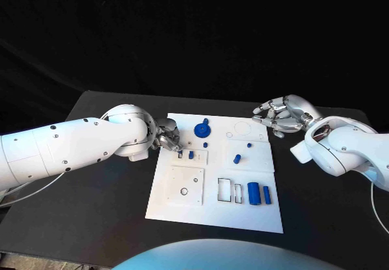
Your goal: Assemble the parts on the task board
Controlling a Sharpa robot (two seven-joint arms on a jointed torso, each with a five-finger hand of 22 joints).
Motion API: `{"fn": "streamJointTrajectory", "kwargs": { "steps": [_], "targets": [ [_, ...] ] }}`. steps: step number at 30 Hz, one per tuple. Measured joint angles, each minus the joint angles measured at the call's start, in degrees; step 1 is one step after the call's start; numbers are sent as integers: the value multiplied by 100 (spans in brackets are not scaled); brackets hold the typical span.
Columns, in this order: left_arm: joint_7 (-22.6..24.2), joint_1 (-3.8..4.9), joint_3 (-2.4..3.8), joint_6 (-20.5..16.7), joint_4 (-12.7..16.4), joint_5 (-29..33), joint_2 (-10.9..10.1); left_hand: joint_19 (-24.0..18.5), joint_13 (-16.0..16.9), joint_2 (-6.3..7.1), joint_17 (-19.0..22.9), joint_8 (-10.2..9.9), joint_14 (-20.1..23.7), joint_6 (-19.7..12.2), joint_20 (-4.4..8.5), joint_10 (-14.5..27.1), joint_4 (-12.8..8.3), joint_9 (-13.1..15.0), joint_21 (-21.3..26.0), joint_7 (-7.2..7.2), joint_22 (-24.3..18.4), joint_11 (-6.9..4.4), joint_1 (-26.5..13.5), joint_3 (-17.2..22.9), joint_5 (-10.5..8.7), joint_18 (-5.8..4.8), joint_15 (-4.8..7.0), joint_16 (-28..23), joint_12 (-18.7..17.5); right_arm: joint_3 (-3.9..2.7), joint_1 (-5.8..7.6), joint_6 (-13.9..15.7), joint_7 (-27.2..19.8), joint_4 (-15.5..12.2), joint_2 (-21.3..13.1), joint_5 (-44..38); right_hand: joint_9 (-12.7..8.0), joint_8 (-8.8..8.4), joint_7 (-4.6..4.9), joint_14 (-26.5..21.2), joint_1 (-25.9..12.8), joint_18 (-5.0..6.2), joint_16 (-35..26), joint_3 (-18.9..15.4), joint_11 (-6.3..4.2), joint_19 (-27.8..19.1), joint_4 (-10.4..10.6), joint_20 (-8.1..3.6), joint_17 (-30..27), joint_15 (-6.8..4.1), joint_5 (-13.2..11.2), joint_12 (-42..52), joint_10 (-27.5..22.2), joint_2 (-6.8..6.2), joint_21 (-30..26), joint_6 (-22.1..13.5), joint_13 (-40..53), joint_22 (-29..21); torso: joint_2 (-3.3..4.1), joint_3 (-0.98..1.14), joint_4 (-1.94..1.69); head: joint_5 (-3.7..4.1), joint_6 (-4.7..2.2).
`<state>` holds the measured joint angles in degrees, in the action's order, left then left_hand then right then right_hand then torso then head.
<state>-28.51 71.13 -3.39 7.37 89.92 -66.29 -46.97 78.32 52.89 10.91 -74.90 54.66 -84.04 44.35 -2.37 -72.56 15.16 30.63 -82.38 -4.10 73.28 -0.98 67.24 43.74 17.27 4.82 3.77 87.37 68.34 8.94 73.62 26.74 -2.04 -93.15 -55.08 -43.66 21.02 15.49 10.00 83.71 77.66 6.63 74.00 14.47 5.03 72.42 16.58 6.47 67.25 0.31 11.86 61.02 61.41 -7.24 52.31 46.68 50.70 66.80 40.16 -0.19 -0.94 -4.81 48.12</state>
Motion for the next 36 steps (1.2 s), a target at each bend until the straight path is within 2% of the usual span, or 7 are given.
{"fn": "streamJointTrajectory", "kwargs": {
  "steps": [11, 23, 25, 36],
  "targets": [
    [-21, -44, -9, 140, -25, -116, 39, 0, -1, 22, 0, 3, 0, 3, 0, 0, 0, 69, 0, 1, -1, 0, -23, 0, 0, 0, 0, 0, 21, 0, 0, 0, 0, -3, -5, 0, 0, 0, 0, 0, 0, 0, 0, 0, 0, 0, 0, 0, 0, 0, 0, 0, 0, 0, 0, 0, 0, 0, -3, 0, 1, -8, 13],
    [-20, -52, 1, 200, -38, -173, 62, 0, 2, 22, 0, 4, 0, 21, 0, 1, 0, 47, 0, 44, -1, 0, -69, 0, 0, 0, 0, 0, 21, 0, -2, 0, -2, -6, -10, 0, 0, 0, 0, 0, 0, 0, 0, 0, 0, 0, 0, 0, 0, 0, 0, 0, 0, 0, 0, 0, 1, 0, -2, -2, 1, -2, 27],
    [-19, -55, -2, 212, -38, -178, 63, -1, 10, 65, 0, 2, 0, 21, 0, 1, -213, 33, 0, 44, -2, 1, -112, 213, -11, 0, 0, 0, 21, 0, -2, -1, -2, -6, -10, 0, 0, 0, 0, 0, 0, 0, 0, 0, 0, 0, 0, 0, 0, 0, 15, 0, 0, 0, 0, 0, 1, 0, -1, -1, 1, -2, 29],
    [-21, -64, -9, 277, -13, -198, 38, -1, 28, 65, 0, 45, 0, 21, 0, 0, -197, 43, 0, 44, 7, 0, -112, 229, -18, 0, -1, 0, 45, 0, -9, -1, -2, -3, -12, 0, 0, 0, 0, 0, 0, 0, 0, 0, 0, 0, 0, 0, 0, 0, 24, 0, 0, 0, 0, 0, 1, 0, -2, 0, 2, -5, 44]
  ]
}}
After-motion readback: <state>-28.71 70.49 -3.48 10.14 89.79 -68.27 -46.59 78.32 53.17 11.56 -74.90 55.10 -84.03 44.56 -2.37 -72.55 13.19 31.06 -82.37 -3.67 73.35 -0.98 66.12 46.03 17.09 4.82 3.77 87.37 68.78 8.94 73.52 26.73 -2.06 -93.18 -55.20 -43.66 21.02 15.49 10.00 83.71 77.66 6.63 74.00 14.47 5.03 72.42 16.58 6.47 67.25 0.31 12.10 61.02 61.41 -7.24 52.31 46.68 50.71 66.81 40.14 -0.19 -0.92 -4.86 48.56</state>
